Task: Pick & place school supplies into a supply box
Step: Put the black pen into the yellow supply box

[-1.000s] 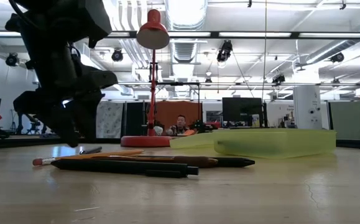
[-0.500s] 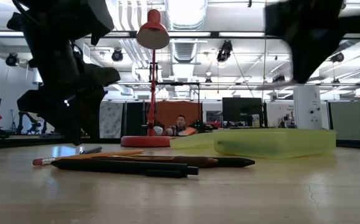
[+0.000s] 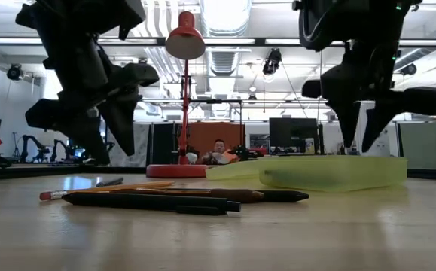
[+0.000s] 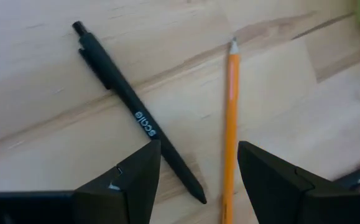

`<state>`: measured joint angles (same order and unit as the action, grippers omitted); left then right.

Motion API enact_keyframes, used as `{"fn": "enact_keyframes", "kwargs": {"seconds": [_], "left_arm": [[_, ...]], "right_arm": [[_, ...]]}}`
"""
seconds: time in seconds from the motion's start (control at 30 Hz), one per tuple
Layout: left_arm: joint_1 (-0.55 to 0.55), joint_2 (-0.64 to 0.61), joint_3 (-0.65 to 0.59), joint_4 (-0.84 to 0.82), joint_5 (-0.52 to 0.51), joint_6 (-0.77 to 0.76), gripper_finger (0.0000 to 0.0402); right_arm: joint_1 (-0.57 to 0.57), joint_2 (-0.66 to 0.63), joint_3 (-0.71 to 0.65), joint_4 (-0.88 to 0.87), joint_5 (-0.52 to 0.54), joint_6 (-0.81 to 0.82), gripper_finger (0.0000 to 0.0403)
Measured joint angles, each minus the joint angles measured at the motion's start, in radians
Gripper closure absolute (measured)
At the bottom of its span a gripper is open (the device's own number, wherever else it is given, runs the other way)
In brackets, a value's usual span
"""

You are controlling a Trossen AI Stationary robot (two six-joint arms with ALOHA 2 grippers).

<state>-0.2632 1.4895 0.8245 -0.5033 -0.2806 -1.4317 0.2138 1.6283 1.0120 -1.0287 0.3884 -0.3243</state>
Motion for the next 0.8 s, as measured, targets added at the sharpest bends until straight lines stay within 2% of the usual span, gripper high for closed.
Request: {"fn": "enact_keyframes", "kwargs": {"seconds": [0.2,0.33,0.53,0.8], "left_arm": [[0.001,0.0,-0.003,-0.116,-0.001,-0.163,0.0203],[0.007,0.0,-0.003,-0.138,-0.031,-0.272,0.0203],[0.069,0.068,-0.003,-0.061,-0.049,-0.225,0.0203],[0.139,0.183,0.0,-0.065,-0.008,-0.177,0.0207]], "right_arm": [[0.007,-0.083,-0.051,-0.009,-0.002,0.27,0.0251],[0.027,-0.171,-0.075,-0.01,-0.003,0.555,0.023],[0.06,-0.265,-0.081,-0.001,0.017,0.814,0.0211],[0.068,-0.321,-0.068,-0.008,0.031,0.996,0.0211]]}}
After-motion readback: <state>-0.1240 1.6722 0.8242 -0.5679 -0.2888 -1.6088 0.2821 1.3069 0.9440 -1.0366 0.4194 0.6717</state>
